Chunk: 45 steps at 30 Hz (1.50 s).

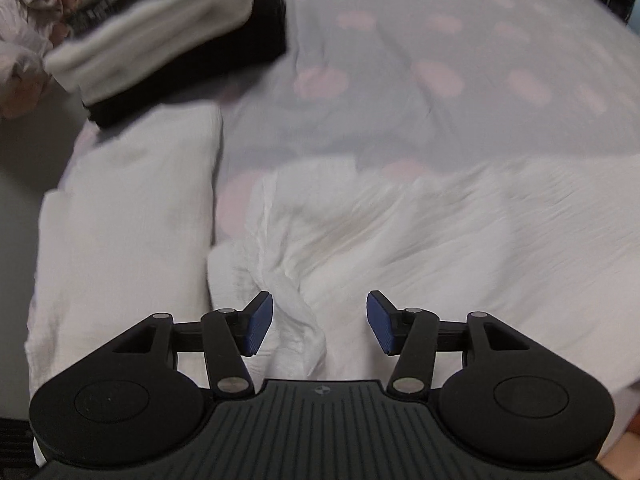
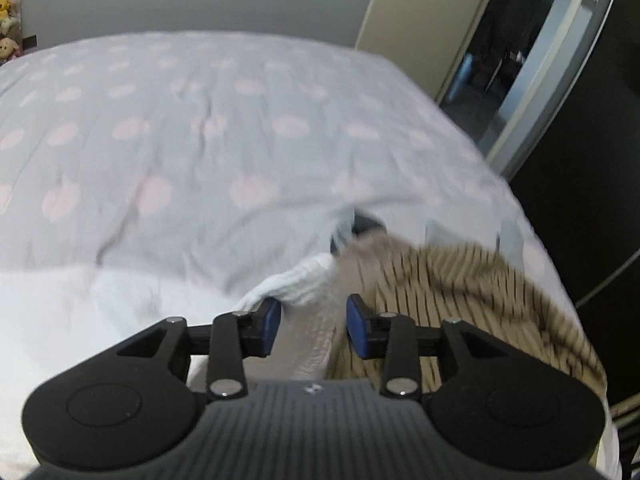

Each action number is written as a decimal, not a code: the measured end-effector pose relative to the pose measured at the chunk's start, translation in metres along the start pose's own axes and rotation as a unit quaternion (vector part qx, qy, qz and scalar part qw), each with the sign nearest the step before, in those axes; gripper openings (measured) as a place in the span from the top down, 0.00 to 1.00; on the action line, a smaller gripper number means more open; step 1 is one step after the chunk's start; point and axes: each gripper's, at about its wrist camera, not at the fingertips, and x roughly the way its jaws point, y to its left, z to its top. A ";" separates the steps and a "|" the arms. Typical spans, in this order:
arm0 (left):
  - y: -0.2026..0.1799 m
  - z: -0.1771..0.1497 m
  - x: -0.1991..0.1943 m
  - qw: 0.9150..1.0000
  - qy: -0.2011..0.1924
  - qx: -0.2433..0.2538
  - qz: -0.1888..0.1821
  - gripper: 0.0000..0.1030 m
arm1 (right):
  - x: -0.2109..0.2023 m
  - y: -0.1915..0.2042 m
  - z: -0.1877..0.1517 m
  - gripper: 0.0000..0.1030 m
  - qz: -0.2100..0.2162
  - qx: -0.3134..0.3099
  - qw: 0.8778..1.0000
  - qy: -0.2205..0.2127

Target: Fold clothes

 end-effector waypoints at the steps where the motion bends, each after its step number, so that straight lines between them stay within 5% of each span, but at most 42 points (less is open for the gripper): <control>1: -0.001 -0.001 0.010 1.000 0.012 -0.001 0.004 0.42 | 0.003 0.003 0.005 0.53 -0.006 -0.003 1.000 -0.002; 7: 0.001 -0.010 0.041 0.998 0.048 -0.015 0.033 0.81 | 0.029 0.009 0.035 0.53 -0.086 0.045 0.995 -0.028; 11: 0.004 -0.010 0.041 0.998 0.040 -0.025 0.043 0.92 | 0.062 0.028 0.048 0.47 0.005 0.044 0.999 0.012; 18: 0.019 -0.003 -0.003 0.997 -0.002 -0.044 0.064 0.94 | 0.125 0.102 0.016 0.46 0.055 -0.077 0.991 0.091; 21: 0.026 0.000 -0.022 0.996 -0.020 -0.051 0.069 0.96 | 0.140 0.113 -0.001 0.56 0.059 -0.090 0.987 0.120; 23: 0.028 0.002 -0.034 0.995 -0.032 -0.049 0.077 0.96 | 0.137 0.115 -0.004 0.96 0.067 -0.088 0.986 0.124; 27: 0.036 0.000 -0.071 0.993 -0.068 -0.053 0.079 0.96 | 0.096 0.117 0.002 0.97 0.036 -0.119 0.990 0.071; 34: 0.053 -0.026 -0.121 0.990 -0.109 -0.050 0.072 0.96 | -0.014 0.052 0.020 0.99 -0.014 -0.075 0.997 0.002; 45: 0.065 -0.094 -0.123 0.998 -0.050 0.006 0.044 0.96 | -0.130 0.009 -0.075 0.99 -0.025 -0.087 0.994 0.067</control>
